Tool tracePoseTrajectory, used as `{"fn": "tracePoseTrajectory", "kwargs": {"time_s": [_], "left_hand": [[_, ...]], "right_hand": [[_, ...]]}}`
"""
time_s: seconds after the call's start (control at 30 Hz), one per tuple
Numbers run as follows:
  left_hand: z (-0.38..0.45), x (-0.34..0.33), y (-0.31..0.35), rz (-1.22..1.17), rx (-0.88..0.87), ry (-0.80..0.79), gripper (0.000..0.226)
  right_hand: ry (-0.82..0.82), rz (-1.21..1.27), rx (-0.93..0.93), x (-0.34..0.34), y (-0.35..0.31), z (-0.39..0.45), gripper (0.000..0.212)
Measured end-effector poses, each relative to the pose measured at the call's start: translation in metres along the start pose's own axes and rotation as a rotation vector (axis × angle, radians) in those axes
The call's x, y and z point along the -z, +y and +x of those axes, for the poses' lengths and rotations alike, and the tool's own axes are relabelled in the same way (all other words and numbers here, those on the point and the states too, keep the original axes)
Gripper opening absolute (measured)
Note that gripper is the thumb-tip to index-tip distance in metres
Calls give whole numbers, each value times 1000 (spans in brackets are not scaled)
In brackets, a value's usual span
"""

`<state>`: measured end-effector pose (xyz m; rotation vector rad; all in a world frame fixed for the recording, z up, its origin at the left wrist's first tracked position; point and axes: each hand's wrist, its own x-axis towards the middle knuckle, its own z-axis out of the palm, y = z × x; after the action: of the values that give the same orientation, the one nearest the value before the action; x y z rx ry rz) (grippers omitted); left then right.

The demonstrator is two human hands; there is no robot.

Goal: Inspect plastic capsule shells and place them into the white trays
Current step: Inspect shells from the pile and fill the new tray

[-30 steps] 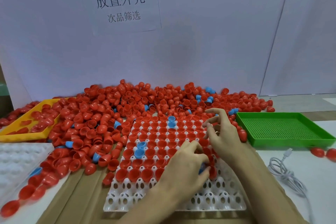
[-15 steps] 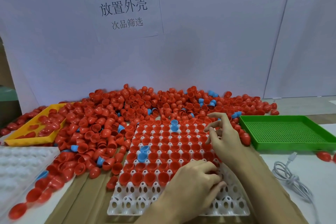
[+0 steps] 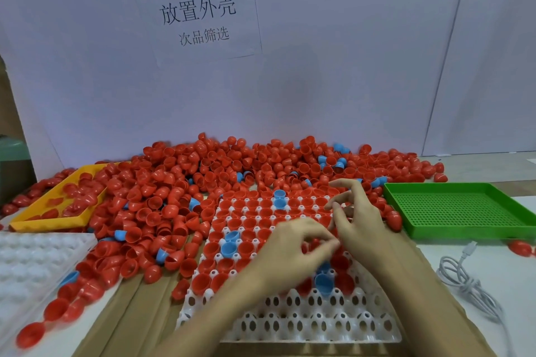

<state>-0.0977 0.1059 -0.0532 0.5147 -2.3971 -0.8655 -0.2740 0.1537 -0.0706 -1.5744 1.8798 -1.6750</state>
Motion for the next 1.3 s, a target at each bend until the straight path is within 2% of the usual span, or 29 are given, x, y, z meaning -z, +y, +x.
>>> {"fn": "tracePoseTrajectory", "kwargs": {"time_s": [0.23,0.4,0.5,0.73,0.83,0.87,1.0,1.13,1.3], "left_hand": [[91,65,-81,327,212,148,19],[122,80,-133,626,271,82,33],[132,76,-148,639,249,21,37],[138,79,-164,466,304,62,26],[134,84,-163,403,263,180,8],[132,87,-162,406,254,221,9],[121,100,-163,480,270,232,15],[118,103,-157,509,186,174,35],[129,88,-158,643,179,-44,66]], "right_hand": [[-38,-10,-15,-1,-2,-1,44],[-54,-6,-17,-3,-3,-1,43],[-51,-12,-30,-2,-4,-1,39],[-45,-19,-36,-1,-8,-2,36],[-44,-7,-27,-3,-8,-3,38],[-44,-5,-27,-3,-8,-3,39],[-43,-1,-42,-3,-8,-3,40],[-45,-15,-35,-5,-11,-4,39],[-44,2,-48,-5,-14,-5,37]]}}
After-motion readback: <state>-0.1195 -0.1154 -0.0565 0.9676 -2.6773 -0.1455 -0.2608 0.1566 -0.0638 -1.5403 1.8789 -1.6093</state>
